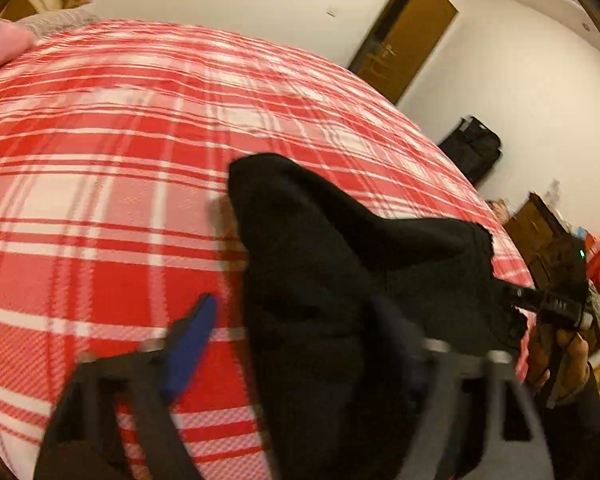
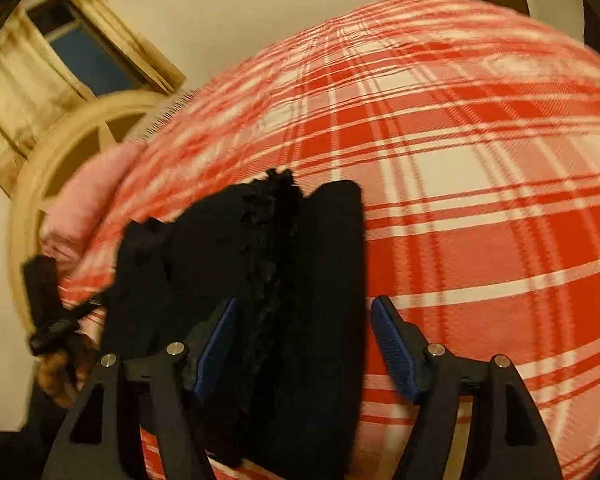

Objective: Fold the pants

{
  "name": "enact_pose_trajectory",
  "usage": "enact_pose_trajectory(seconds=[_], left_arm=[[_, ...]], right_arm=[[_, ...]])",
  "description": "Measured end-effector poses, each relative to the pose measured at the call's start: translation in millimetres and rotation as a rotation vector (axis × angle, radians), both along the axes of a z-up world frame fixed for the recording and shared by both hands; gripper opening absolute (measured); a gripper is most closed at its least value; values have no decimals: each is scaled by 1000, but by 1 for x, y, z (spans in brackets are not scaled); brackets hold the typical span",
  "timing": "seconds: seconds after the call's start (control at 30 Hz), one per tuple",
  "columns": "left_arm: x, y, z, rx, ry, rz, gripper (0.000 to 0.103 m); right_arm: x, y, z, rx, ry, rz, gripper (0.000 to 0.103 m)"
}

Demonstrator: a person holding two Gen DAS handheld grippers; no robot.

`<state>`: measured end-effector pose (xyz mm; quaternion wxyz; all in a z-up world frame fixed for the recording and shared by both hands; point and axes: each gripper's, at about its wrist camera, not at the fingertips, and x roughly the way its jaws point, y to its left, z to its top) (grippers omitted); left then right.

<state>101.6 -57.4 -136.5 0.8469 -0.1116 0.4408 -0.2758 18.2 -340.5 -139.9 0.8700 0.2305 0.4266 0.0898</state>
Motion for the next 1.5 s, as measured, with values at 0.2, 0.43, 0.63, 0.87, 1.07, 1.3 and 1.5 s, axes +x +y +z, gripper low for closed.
enact_pose_trajectory(seconds=[0.2,0.43,0.63,0.87,1.07,1.3,1.5], left_arm=[[-1,5,8,-7,-32,-3,13],[-13,39,45,5,-140,40,10],[-16,116,71,18,-189,202,10],[-20,203,87,93,-225,376,10],[-18,259,60,141,-160,494,10],[-13,258,20,192,-109,520,18],[-12,261,13,242,-106,548,35]], right_arm=[[2,23,12,-17,-40,72,24],[35,52,55,-79,-97,181,13],[110,121,57,-16,-105,351,12],[183,232,49,74,-112,499,12],[209,306,29,79,-100,585,12],[222,315,6,38,-50,584,12],[224,316,3,-23,-40,580,18]])
